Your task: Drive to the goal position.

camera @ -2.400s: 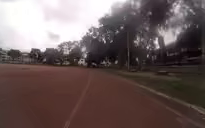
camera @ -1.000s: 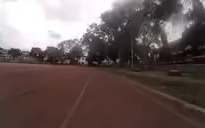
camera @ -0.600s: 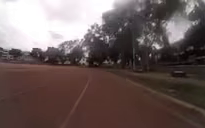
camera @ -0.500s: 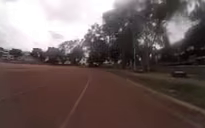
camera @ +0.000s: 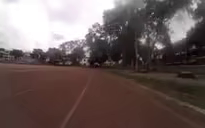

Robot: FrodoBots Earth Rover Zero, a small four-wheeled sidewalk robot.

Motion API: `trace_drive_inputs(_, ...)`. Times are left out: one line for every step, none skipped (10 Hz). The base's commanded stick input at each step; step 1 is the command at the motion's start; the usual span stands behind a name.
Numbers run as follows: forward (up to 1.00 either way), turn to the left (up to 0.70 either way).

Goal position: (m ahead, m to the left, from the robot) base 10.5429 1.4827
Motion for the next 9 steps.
trace_drive_inputs(0.85, 0.0)
trace_drive_inputs(0.85, 0.0)
trace_drive_inputs(0.85, 0.0)
trace_drive_inputs(0.85, 0.0)
trace_drive_inputs(0.85, 0.0)
trace_drive_inputs(0.85, 0.0)
trace_drive_inputs(0.85, 0.0)
trace_drive_inputs(0.85, 0.0)
trace_drive_inputs(0.85, 0.0)
